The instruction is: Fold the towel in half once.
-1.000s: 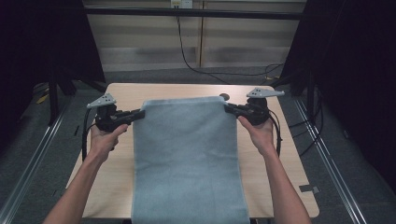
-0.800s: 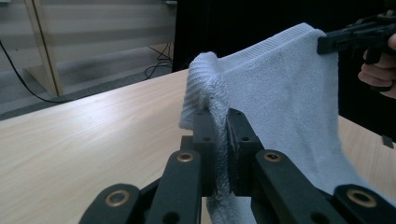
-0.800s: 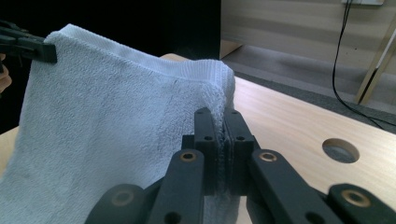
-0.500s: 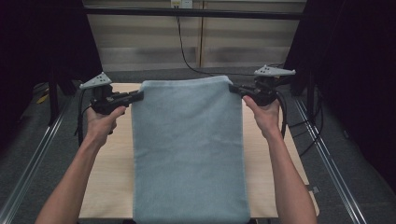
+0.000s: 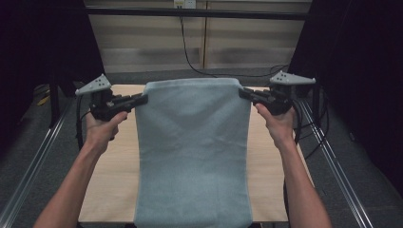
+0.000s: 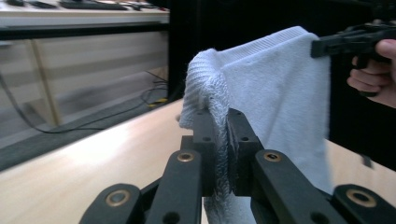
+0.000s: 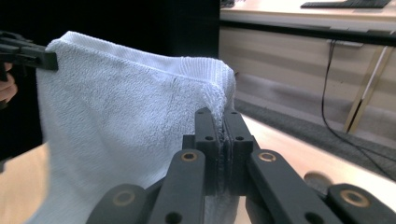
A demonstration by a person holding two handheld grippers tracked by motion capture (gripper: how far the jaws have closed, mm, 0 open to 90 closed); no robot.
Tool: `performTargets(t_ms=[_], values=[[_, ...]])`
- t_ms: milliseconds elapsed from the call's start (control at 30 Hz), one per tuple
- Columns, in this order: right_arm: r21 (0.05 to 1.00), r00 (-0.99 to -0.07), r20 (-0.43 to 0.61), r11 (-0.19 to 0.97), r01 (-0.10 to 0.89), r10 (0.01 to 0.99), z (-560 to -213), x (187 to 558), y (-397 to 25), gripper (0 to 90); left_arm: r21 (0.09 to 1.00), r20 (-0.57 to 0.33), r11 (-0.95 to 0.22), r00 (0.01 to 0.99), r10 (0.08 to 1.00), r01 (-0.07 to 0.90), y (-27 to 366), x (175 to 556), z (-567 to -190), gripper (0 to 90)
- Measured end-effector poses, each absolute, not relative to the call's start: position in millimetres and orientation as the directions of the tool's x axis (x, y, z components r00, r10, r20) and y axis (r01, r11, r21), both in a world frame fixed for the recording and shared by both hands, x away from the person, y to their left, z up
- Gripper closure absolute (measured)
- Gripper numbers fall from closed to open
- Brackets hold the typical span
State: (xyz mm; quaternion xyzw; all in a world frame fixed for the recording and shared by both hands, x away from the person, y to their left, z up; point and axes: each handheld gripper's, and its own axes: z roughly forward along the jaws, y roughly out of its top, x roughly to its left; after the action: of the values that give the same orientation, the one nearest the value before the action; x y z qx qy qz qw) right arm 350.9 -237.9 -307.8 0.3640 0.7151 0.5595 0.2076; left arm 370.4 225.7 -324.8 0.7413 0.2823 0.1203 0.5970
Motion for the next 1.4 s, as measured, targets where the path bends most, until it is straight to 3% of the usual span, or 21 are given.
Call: performTargets(t_ms=[400, 600, 900, 1167, 1400], values=[[0.922, -0.709, 0.107, 0.198, 0.334, 0.697, -352.5, 267.8, -242.7, 87.1, 0.926, -0.194, -0.185, 0.837, 0.511, 0.328, 243.8, 305.8, -376.8, 84.3], [0.870, -0.727, 0.165, 0.249, 0.426, 0.666, -402.9, 229.1, -234.9, 87.1, 0.876, -0.273, -0.220, 0.818, 0.507, 0.429, 252.4, 277.1, -434.8, 84.1], [0.773, -0.705, 0.274, 0.286, 0.566, 0.654, -464.7, 185.0, -233.6, 87.1, 0.806, -0.297, -0.335, 0.823, 0.484, 0.488, 249.7, 233.7, -469.3, 84.0], [0.706, -0.687, 0.283, 0.341, 0.621, 0.669, -490.4, 185.2, -224.7, 86.9, 0.726, -0.307, -0.421, 0.804, 0.509, 0.543, 241.8, 235.8, -502.0, 84.0], [0.683, -0.668, 0.246, 0.363, 0.633, 0.703, -496.7, 203.5, -221.8, 87.0, 0.738, -0.284, -0.412, 0.800, 0.529, 0.534, 238.3, 252.7, -506.2, 84.5]])
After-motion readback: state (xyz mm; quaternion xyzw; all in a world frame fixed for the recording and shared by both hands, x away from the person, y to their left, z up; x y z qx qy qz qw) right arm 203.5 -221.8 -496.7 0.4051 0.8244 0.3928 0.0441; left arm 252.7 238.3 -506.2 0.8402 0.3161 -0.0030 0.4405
